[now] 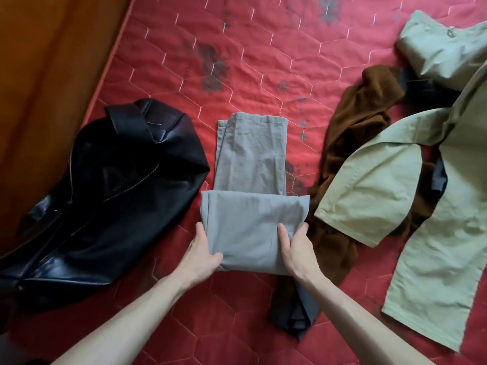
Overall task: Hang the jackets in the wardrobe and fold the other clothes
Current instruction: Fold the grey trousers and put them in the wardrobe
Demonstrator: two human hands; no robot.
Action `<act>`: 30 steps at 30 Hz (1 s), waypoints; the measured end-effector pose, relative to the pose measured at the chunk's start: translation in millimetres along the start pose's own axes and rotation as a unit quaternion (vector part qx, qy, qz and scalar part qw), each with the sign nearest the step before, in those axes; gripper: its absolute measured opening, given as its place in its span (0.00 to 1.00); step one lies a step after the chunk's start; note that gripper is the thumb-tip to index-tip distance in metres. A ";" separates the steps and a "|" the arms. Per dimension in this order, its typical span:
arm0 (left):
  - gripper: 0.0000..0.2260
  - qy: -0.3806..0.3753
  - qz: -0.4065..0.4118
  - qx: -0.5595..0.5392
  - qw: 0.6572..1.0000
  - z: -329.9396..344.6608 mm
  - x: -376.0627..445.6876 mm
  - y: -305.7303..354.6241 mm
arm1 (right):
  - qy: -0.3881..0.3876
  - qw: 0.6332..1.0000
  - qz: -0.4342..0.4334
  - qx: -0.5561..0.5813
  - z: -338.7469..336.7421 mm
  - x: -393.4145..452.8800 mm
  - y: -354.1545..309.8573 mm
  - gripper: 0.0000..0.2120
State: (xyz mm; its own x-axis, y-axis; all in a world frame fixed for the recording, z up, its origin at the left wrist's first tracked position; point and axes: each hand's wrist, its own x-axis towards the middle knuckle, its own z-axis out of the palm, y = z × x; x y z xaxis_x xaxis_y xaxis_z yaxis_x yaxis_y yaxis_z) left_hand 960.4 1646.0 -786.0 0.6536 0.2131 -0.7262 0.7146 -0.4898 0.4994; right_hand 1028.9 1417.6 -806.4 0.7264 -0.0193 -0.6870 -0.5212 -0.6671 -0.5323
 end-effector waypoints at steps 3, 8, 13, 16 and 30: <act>0.18 -0.027 -0.008 0.060 0.998 -4.2 0.5 -8.0 | 0.106 0.991 -0.029 -0.082 9.5 -4.1 3.3 0.25; 0.29 0.150 0.078 0.141 0.975 3.6 -15.3 -22.0 | 0.318 0.887 -0.275 -0.190 14.9 -14.0 5.7 0.27; 0.36 0.140 0.357 0.322 0.866 4.8 12.7 -25.8 | 0.184 0.846 -0.368 -0.340 11.5 24.6 -3.9 0.29; 0.48 0.025 0.362 0.413 0.835 10.3 33.7 -33.3 | 0.110 0.871 -0.317 -0.358 11.3 50.4 3.9 0.32; 0.44 0.027 0.422 0.361 0.831 -7.3 30.8 -18.3 | -0.020 0.751 -0.502 -0.428 -37.1 23.1 49.1 0.48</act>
State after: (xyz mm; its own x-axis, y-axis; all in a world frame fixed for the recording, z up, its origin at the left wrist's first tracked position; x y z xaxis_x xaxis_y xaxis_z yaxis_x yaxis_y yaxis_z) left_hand 969.2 1667.7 -814.0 0.8706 -0.4353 -0.2292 -0.3268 -0.8600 0.3920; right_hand 1036.8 1356.7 -830.1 0.5369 0.8253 -0.1749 0.7728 -0.5643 -0.2902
